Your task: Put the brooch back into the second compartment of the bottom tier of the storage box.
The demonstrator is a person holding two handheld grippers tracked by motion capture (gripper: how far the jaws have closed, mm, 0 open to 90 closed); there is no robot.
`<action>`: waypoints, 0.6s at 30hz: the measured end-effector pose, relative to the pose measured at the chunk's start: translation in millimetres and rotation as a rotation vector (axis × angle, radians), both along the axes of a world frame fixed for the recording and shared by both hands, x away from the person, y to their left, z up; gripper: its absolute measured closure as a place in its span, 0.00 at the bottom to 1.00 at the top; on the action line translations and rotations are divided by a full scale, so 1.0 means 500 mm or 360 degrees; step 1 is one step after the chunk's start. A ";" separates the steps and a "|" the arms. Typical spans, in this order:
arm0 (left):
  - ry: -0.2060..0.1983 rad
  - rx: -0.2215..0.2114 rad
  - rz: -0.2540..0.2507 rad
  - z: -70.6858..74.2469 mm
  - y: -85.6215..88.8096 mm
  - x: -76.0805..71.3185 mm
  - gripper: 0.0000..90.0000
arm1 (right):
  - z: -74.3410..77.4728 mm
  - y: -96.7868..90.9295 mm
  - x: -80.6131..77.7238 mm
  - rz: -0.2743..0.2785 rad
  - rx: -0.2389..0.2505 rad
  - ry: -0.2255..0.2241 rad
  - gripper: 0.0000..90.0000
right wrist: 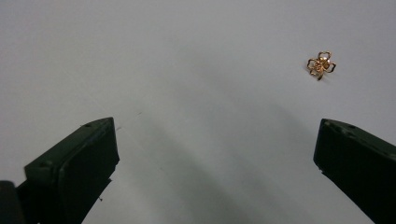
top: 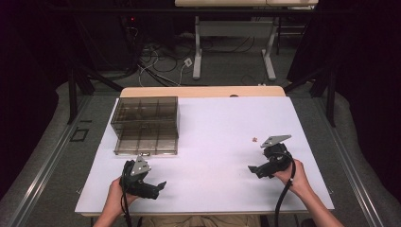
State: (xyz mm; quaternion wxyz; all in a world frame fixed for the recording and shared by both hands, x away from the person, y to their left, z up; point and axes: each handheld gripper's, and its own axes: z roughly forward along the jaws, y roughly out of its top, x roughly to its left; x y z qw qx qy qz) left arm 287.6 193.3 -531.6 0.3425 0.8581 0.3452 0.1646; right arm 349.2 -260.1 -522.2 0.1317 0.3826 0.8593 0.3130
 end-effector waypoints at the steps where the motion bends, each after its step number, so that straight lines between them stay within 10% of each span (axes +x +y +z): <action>1: 0.0000 0.0006 -0.0006 0.000 0.001 0.001 0.00 | -0.002 0.000 0.005 -0.0005 0.0018 0.0013 0.00; 18: 0.0002 -0.0002 -0.0007 0.000 -0.001 0.002 0.00 | -0.004 0.014 0.071 -0.0017 -0.0002 0.0098 0.00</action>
